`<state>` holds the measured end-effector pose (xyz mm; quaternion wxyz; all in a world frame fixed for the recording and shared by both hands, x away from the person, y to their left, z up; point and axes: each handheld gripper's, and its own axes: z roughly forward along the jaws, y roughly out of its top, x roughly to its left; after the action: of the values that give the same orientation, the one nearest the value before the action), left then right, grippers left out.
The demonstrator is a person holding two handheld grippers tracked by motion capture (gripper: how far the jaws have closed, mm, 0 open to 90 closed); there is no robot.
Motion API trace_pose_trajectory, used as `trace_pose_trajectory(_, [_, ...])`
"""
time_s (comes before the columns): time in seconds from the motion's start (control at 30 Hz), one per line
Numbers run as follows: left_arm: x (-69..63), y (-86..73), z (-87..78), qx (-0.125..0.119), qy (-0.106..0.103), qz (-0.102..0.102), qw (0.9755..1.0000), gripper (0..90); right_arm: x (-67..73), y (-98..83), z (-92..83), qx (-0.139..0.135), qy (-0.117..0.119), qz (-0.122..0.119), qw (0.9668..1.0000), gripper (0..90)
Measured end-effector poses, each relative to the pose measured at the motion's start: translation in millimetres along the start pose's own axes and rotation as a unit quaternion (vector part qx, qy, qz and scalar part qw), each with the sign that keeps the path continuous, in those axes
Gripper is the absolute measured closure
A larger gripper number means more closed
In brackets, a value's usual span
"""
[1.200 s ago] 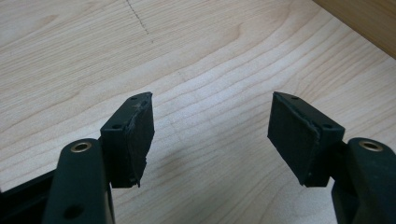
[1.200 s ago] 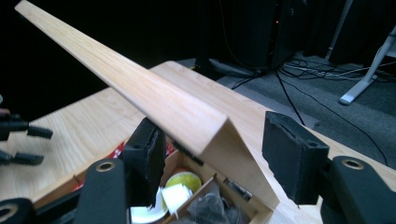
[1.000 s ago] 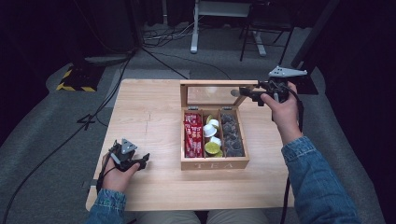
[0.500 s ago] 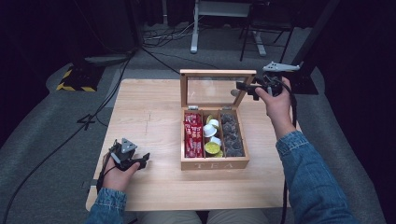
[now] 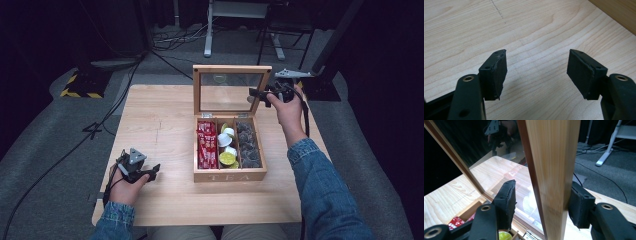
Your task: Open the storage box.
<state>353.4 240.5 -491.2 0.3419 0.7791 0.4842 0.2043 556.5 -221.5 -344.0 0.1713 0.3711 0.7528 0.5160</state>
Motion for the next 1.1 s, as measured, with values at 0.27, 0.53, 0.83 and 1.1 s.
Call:
trace_pose_trajectory(0.27, [2.7, -0.7, 3.4, 0.004, -0.003, -0.001, 1.0, 32.2, -5.9, -2.6, 12.3, 0.003, -0.012, -0.002, 0.9999, 46.1])
trace_pose_trajectory(0.53, [-2.4, -1.1, 7.0, 0.013, -0.01, 0.008, 0.9998, 31.3, -11.1, -1.7, 22.9, 0.002, -0.023, -0.01, 0.9997, 45.3])
trace_pose_trajectory(0.83, [-2.4, -2.0, 8.1, 0.019, -0.011, 0.009, 0.9997, 31.0, -15.3, -2.1, 29.8, 0.0, -0.028, -0.007, 0.9996, 45.3])
trace_pose_trajectory(1.1, [-1.8, -2.1, 8.5, 0.024, -0.01, 0.012, 0.9996, 30.7, -18.3, -1.8, 33.9, 0.004, -0.03, -0.004, 0.9995, 45.2])
